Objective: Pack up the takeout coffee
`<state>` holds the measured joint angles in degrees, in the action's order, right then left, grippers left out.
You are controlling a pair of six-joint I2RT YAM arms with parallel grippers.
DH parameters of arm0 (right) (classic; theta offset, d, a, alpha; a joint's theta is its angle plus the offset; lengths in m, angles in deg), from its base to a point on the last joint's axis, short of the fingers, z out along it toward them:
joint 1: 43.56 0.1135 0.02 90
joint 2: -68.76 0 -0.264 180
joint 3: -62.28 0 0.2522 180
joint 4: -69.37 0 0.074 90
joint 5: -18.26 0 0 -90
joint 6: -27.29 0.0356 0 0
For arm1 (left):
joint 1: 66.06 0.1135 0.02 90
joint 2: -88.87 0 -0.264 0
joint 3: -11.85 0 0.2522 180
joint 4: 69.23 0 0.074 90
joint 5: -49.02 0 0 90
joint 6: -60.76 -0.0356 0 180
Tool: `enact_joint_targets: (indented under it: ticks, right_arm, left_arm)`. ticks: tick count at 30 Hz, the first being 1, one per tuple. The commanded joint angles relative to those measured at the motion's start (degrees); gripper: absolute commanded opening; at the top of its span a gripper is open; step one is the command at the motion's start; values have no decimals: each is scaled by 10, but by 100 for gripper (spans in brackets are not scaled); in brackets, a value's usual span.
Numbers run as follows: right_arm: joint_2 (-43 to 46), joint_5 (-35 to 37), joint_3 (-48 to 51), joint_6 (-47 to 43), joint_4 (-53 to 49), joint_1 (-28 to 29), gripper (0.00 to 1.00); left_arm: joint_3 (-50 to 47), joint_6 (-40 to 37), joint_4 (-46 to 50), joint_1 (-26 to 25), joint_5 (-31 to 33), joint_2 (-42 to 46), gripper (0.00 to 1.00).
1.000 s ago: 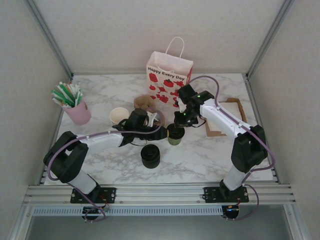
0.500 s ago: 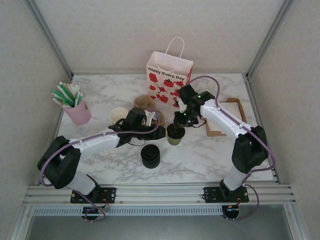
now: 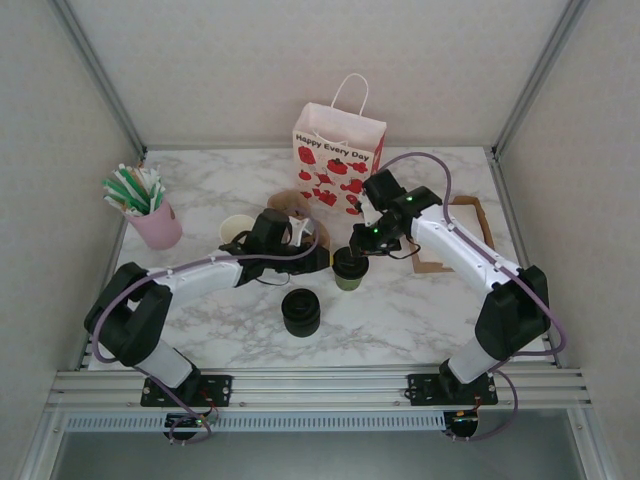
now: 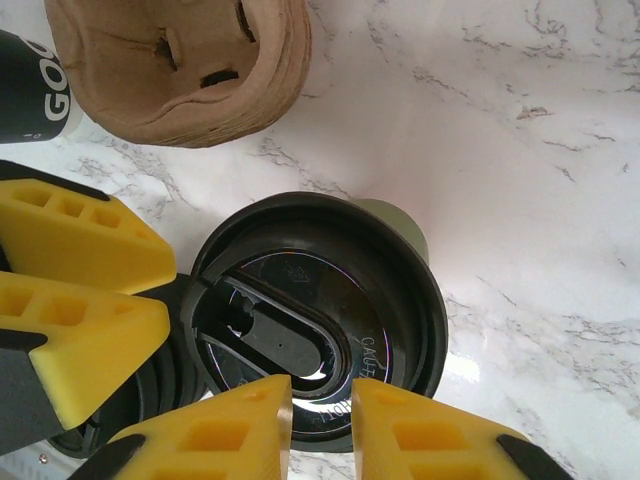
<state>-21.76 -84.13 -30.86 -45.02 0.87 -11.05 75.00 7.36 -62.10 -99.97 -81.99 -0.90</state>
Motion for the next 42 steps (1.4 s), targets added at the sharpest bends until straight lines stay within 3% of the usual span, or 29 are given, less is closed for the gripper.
enact_joint_targets:
  ticks: [1, 14, 23, 42]
  right_arm:
    - [8, -12, 11, 8, 0, 2, 21]
    - [-4, -7, 20, 13, -2, 6, 17]
    - [-24, -6, 34, 18, 5, 11, 18]
    - [-47, 20, 57, 21, 12, 11, 17]
  left_arm:
    - [23, -10, -10, 8, -17, -13, 35]
    - [63, -44, 20, 19, -26, -59, 32]
    - [29, -34, -7, 16, -26, -68, 24]
    - [-10, -9, -44, -12, -18, -85, 18]
